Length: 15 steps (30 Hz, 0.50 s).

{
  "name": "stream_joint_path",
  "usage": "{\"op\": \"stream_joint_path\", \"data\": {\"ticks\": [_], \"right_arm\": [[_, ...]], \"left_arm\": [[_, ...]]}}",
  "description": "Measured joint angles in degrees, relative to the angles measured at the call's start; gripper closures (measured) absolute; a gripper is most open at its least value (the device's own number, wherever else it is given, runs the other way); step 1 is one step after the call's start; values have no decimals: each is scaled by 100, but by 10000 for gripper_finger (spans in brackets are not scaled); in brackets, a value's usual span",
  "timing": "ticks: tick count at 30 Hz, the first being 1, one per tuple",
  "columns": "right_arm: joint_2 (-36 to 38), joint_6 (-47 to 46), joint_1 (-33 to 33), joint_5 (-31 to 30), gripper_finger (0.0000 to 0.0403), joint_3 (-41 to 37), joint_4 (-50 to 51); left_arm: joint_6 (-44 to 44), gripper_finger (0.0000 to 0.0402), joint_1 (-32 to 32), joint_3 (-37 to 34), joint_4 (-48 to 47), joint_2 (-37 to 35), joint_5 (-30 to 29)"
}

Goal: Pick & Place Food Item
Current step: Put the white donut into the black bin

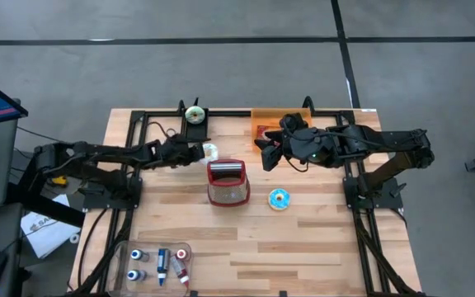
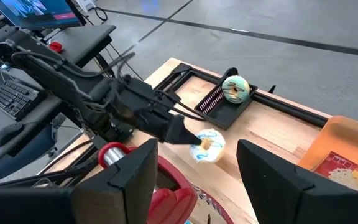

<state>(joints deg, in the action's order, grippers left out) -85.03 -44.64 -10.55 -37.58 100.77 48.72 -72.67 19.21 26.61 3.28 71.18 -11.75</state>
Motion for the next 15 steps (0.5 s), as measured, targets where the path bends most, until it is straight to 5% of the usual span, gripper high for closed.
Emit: {"op": "stream_joint_path", "data": {"ticks": [7,15], "right_arm": [[0,0,0,0,191,0,1],[0,0,0,-9,191,0,-43]], "left_arm": [[737,302,318,-2,-500,-942,-39],[2707,302,727,-2,-537,-1784,-32]]}}
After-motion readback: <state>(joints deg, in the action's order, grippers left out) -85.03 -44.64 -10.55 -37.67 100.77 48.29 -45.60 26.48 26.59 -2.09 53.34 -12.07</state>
